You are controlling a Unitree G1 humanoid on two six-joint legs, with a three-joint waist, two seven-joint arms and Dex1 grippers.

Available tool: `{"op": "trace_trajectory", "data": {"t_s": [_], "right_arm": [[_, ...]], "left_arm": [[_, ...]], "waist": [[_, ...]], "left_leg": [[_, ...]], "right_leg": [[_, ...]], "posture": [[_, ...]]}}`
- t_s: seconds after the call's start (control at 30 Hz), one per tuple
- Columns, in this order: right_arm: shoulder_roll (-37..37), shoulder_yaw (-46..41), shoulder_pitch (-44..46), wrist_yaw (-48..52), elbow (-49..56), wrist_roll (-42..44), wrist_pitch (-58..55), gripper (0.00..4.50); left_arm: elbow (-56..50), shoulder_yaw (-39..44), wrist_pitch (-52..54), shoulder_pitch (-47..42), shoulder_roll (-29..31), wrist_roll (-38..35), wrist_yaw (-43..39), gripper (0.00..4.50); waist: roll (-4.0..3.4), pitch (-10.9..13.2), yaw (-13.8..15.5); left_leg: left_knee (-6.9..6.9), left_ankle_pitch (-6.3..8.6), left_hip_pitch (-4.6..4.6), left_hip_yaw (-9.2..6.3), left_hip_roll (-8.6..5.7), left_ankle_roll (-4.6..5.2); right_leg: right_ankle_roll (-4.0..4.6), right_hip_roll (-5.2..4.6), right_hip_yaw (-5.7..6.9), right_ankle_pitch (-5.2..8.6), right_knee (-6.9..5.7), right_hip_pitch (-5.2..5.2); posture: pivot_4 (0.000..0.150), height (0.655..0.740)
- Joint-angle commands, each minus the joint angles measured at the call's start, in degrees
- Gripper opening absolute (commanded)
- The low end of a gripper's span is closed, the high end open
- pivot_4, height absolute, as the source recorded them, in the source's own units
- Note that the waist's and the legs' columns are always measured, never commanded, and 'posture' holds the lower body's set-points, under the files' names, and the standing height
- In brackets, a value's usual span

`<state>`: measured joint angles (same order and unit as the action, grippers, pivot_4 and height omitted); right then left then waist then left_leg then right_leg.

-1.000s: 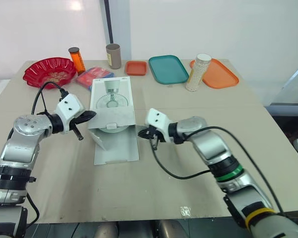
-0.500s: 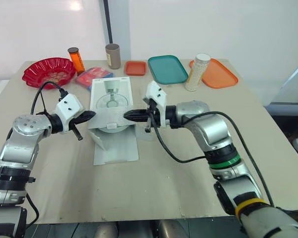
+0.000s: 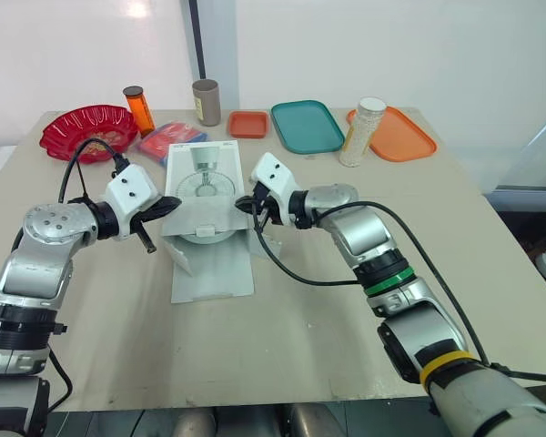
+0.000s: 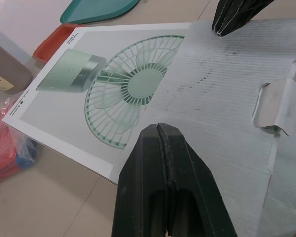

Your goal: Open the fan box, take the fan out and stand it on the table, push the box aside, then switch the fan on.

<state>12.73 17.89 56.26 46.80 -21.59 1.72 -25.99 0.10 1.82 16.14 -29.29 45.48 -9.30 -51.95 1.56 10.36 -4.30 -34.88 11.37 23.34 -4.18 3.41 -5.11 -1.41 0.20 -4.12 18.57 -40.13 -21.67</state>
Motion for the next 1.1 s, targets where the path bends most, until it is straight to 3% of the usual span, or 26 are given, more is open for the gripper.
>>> {"op": "trace_trajectory", "data": {"t_s": [0.03, 0.2, 0.27, 0.53, 0.83, 1.03, 1.1], "right_arm": [[-0.18, 0.33, 0.90, -0.53, -0.04, -1.21, 0.17, 0.04], [-0.59, 0.00, 0.79, -0.38, 0.44, -1.38, -0.04, 0.04], [-0.69, -0.10, 0.75, -0.35, 0.39, -1.39, -0.05, 0.04], [-1.40, 0.30, 0.48, -0.20, 0.49, -1.36, -0.08, 0.04], [-1.71, 0.37, 0.38, 0.19, 0.48, -1.40, 0.29, 0.04], [-1.91, 0.58, 0.07, 0.63, 0.67, -1.62, 0.57, 0.04], [-1.96, 0.56, 0.14, 0.72, 0.54, -1.67, 0.66, 0.04]], "left_arm": [[-6.50, 2.59, 2.16, -0.28, 0.90, -3.03, -0.51, 0.00], [-19.36, 0.47, 7.77, 5.18, 4.16, -7.32, -5.79, 0.00], [-22.95, -1.96, 7.12, 9.02, 7.05, -4.90, -7.55, 0.00], [-22.08, -5.88, 3.16, 12.94, 11.22, 3.82, -6.87, 0.00], [-20.70, -0.81, 1.73, 17.20, 18.27, 6.86, -7.17, 0.00], [-20.12, 1.58, 1.97, 15.39, 13.93, 4.63, -4.06, 0.00], [-22.19, 2.18, 6.28, 11.69, 11.05, 0.21, -3.72, 0.00]], "waist": [[0.00, 0.00, 0.01], [0.00, 0.00, -0.12], [-0.02, 0.01, -0.21], [-0.03, 0.02, -0.05], [-0.04, 0.02, -0.12], [-0.04, 0.02, -0.03], [-0.01, 0.02, 0.00]], "left_leg": [[0.00, 0.00, 0.00, 0.00, 0.00, 0.00], [0.00, 0.00, 0.00, 0.01, 0.00, 0.00], [0.02, 0.00, -0.03, 0.04, 0.04, 0.00], [0.04, 0.00, -0.06, 0.04, 0.05, 0.01], [0.08, 0.01, -0.06, 0.07, 0.07, 0.02], [0.09, 0.01, -0.04, 0.09, 0.07, 0.02], [0.08, 0.01, -0.03, 0.09, 0.08, 0.01]], "right_leg": [[0.00, 0.00, 0.00, 0.00, 0.00, 0.00], [0.00, 0.00, -0.02, 0.00, 0.00, 0.01], [0.00, 0.04, -0.08, 0.00, 0.00, 0.00], [0.01, 0.08, -0.08, -0.01, 0.00, 0.00], [0.02, 0.10, -0.11, 0.00, -0.01, -0.06], [0.02, 0.09, -0.11, 0.00, 0.00, -0.08], [0.02, 0.09, -0.10, 0.00, 0.00, -0.08]], "posture": [[0.150, 0.7400], [0.150, 0.7400], [0.150, 0.7400], [0.150, 0.7400], [0.150, 0.7400], [0.150, 0.7400], [0.150, 0.7400]]}}
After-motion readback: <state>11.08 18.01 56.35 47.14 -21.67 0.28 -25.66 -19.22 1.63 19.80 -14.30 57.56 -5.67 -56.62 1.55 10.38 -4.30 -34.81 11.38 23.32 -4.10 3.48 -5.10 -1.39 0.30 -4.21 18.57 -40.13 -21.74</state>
